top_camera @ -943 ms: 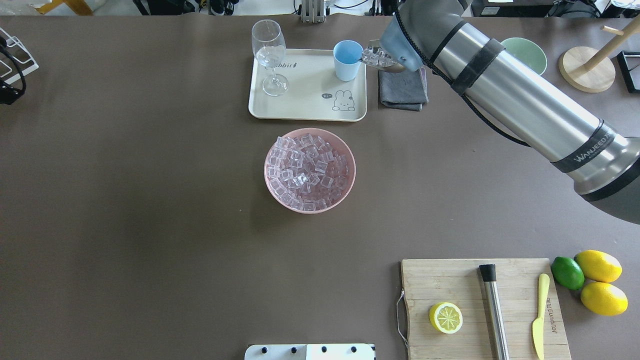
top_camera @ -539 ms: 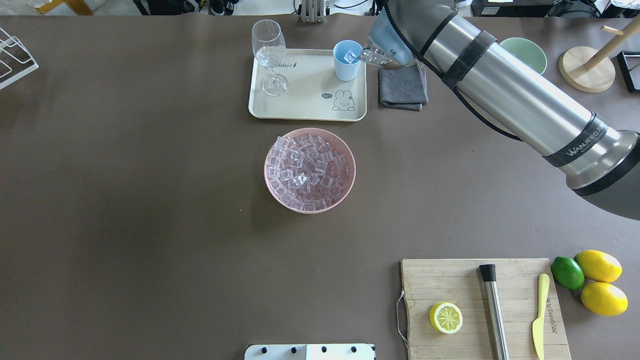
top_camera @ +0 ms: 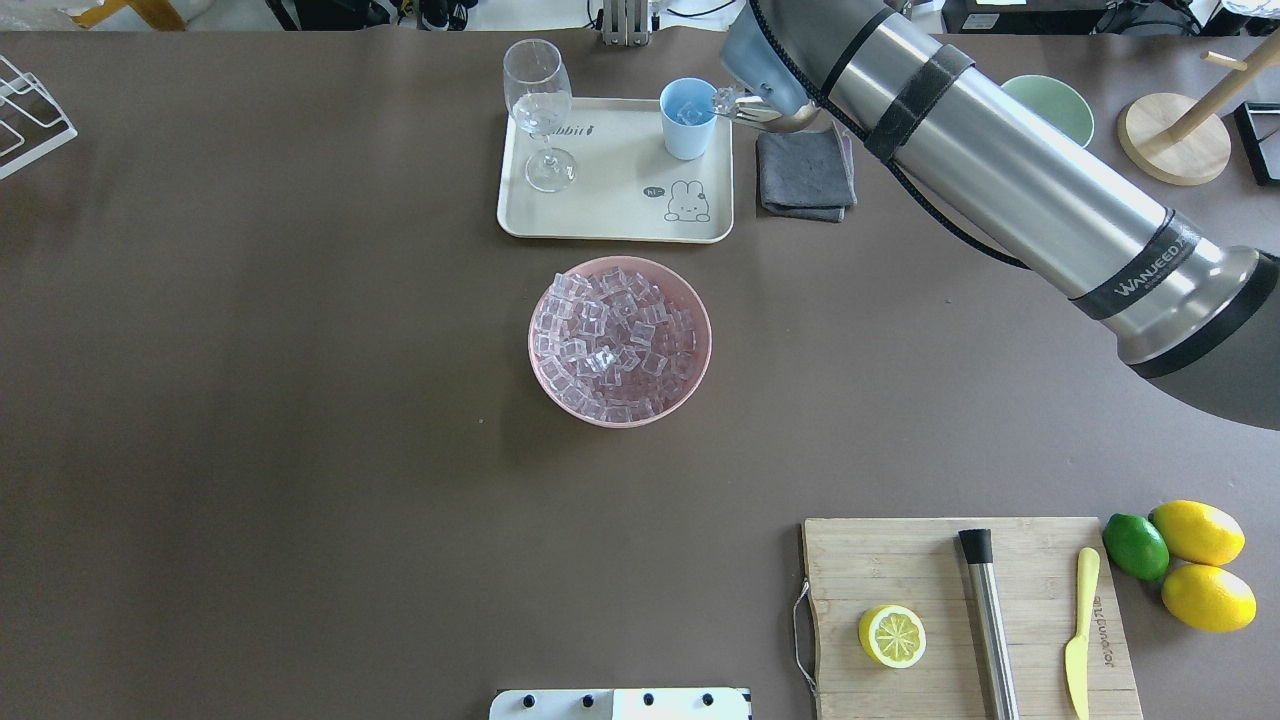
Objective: Put ice in cup with scoop
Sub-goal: 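Tip the scoop over the light-blue cup with the right gripper while the left arm withdraws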
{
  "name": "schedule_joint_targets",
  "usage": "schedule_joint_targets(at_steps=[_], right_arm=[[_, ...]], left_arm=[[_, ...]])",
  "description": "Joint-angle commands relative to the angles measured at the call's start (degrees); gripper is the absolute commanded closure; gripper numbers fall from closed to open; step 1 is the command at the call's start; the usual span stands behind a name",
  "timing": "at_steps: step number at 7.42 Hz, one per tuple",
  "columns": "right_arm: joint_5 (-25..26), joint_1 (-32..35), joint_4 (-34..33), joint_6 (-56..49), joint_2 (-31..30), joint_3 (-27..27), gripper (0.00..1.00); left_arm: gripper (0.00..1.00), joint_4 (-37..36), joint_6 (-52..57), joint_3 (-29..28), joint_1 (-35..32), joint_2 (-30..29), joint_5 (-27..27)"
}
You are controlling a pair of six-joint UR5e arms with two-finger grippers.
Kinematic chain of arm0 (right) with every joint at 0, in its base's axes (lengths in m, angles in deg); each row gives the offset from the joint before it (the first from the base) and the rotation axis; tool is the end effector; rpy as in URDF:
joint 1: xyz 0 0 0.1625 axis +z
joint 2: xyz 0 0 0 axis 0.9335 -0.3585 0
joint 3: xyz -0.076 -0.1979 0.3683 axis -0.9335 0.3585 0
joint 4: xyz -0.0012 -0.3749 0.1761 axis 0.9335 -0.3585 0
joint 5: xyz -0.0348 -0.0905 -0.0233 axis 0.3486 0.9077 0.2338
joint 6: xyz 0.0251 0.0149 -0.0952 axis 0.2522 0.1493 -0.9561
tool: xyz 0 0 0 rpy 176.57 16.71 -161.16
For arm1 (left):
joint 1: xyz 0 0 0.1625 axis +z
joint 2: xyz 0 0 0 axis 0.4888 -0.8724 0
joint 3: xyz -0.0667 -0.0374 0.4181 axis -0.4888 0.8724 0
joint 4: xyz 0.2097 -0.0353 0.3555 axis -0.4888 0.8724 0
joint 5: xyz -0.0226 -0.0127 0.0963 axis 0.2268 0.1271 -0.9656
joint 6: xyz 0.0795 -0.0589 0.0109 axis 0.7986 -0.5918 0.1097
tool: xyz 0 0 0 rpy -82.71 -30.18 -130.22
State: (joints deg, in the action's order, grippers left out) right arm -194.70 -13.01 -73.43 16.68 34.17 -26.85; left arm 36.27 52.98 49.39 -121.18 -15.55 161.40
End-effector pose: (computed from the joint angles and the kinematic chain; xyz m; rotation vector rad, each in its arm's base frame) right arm -0.3764 -0.7202 0.2151 -0.0165 -0.4596 -1.0157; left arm -0.0788 -0.5232 0.6614 0.0129 0.8129 0.0874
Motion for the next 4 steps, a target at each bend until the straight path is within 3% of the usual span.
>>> schedule_joint_targets(at_steps=[1,2,3,4], right_arm=[[0.39,0.01,-0.09,-0.03,0.59,0.04,1.00],[0.04,0.44,-1.65,0.05,-1.85,-5.10,1.00],[-0.57,2.10,-2.54,0.92,-8.13,-14.38,1.00],[-1.97,4.21,-2.55,2.06,-14.20,-22.21,1.00]], left_arm=[[0.01,-0.25,-0.35,-0.47,-0.45,-0.44,1.63],[0.01,-0.60,-0.52,0.40,-0.28,0.60,1.46],[0.01,-0.69,-0.52,0.58,-0.45,1.13,1.54],[0.01,-0.78,-0.61,4.59,-0.80,2.01,1.63]])
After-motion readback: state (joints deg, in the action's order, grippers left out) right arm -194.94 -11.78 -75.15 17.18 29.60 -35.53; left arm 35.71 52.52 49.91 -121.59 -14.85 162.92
